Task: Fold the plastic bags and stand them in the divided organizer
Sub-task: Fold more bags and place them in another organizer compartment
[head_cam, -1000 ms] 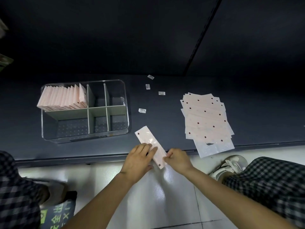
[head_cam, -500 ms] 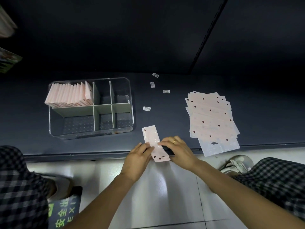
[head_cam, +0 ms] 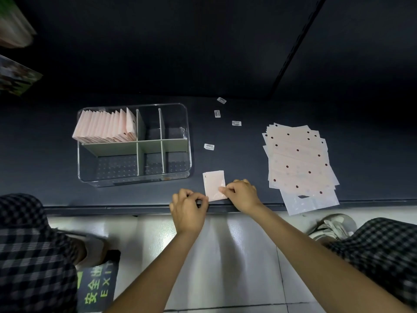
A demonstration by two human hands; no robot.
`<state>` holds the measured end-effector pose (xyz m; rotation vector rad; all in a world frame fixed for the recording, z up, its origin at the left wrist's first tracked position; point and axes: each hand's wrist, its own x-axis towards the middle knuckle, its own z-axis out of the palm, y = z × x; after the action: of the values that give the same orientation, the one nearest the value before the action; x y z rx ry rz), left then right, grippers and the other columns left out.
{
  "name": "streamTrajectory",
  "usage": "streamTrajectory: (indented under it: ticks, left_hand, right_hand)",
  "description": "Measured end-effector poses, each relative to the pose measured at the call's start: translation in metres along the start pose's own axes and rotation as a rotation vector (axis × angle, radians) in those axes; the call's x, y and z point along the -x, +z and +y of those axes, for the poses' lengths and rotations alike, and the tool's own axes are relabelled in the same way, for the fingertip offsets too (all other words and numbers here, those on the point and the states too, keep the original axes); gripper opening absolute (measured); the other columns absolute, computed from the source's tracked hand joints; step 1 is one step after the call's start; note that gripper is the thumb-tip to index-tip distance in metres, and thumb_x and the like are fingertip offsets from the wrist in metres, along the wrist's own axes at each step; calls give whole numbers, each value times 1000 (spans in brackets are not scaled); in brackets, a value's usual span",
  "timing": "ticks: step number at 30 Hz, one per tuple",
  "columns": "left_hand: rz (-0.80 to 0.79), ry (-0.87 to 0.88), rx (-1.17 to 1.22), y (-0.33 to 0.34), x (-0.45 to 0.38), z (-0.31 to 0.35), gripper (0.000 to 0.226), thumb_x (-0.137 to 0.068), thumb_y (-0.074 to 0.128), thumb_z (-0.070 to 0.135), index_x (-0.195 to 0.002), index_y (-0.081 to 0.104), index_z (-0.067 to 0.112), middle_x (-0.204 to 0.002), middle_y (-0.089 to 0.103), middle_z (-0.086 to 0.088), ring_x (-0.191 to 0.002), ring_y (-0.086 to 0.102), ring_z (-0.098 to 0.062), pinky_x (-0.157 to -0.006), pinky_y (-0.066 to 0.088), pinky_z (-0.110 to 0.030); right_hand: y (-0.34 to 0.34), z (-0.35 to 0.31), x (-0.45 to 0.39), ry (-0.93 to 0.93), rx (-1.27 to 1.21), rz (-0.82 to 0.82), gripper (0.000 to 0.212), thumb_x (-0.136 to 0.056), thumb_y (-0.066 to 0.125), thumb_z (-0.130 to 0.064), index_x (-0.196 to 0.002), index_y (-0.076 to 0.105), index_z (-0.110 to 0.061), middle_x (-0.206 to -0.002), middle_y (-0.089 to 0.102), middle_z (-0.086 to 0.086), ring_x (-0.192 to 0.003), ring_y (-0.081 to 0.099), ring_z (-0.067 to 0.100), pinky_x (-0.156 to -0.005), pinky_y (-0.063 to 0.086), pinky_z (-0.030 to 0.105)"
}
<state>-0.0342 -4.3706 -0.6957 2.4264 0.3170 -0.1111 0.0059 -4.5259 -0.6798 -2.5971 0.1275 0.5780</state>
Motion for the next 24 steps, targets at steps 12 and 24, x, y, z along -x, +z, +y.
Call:
streamTrajectory:
  ticks: [12,24]
  left_hand:
    - [-337,677,-626,-4,-9,1,72,-100,22,50,-149,-6,5,-157,-13,-7,-145,-13,-19,-115,-16,-34]
    - [-449,677,-661,-11,-27,-16,84,-92,29,64,-145,-22,25,-154,-27,-8,-142,-25,-20,-113,-18,-33]
  right_hand:
    - [-8,-17,-4,97,46,-43,54,-92,49,-48,-48,41,-18,-66,52,-1,-97,54,29,-81,37,34]
    - [8,-3,21,-331,358,470,22,-80,72,-33,-93,66,-18,-99,63,0,-92,59,25,-75,44,35]
